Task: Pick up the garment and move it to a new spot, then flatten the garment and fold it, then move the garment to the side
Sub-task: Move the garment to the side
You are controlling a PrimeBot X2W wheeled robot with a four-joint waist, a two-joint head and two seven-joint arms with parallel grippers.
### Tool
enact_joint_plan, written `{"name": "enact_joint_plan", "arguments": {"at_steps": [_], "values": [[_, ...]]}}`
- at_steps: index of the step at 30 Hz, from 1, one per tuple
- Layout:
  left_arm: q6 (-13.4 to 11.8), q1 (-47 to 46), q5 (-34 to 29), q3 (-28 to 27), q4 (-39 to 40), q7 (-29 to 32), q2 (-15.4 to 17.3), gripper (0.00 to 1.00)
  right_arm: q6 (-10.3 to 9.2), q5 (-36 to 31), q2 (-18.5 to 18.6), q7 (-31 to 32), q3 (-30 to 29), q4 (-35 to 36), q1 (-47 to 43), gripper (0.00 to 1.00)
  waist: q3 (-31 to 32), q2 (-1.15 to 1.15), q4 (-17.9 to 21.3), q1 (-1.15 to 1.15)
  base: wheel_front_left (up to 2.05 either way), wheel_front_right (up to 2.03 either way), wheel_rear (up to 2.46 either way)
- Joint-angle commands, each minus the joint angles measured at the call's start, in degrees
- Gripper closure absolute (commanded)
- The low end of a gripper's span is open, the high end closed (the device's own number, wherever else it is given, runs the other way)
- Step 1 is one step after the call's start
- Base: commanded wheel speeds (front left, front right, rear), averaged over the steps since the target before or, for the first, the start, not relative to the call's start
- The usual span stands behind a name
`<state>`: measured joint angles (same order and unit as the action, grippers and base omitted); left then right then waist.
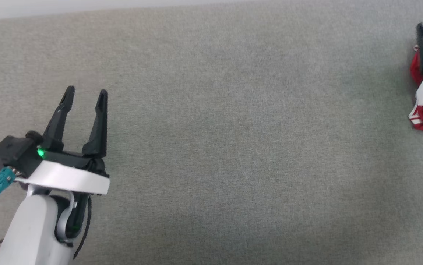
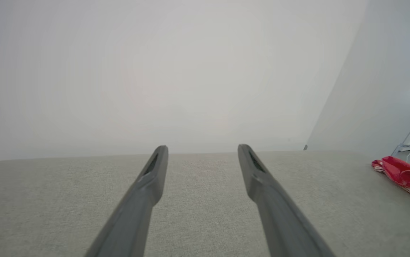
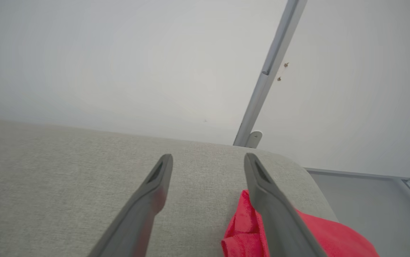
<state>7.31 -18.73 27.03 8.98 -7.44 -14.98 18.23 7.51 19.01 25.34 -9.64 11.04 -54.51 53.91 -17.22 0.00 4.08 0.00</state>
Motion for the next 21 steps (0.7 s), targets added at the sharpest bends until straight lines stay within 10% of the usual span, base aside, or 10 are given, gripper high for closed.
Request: {"name": "enact_joint_plan", "arguments": {"at_steps": [1,21], "values": [[0.2,1.2,-1.0,-0.9,-0.1,-0.3,-0.2,0.00,-0.04,0.6,-0.1,-0.7,0.7,0.5,-1.5,0.00,1.0,0.00,-0.5,0.00,0.00,0.00,0.00],[0.2,13.2,-5.3,-10.9,1.8,-0.3,-4.5,0.00,-0.03,4.4,-3.1,-5.5,2.6,14.5,-20.4,0.00,7.5,0.00,-2.3,0.00,0.00,0.00,0.00]]}}
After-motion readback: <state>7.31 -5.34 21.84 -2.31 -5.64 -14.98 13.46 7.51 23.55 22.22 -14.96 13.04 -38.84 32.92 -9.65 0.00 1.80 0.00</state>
